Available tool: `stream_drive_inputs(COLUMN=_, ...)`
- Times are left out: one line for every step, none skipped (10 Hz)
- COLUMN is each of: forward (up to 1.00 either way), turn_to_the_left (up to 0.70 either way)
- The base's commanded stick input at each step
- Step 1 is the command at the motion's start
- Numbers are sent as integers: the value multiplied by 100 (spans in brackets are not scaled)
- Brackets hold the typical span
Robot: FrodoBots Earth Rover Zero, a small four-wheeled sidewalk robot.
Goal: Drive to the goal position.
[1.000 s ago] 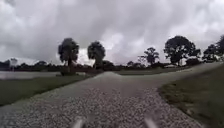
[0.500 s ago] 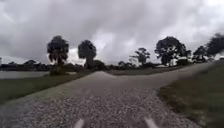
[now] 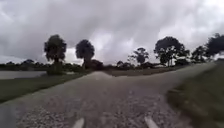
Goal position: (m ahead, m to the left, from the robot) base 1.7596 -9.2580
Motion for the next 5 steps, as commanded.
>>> stream_drive_inputs(forward=70, turn_to_the_left=0)
stream_drive_inputs(forward=70, turn_to_the_left=0)
stream_drive_inputs(forward=70, turn_to_the_left=-35)
stream_drive_inputs(forward=70, turn_to_the_left=-35)
stream_drive_inputs(forward=70, turn_to_the_left=-35)
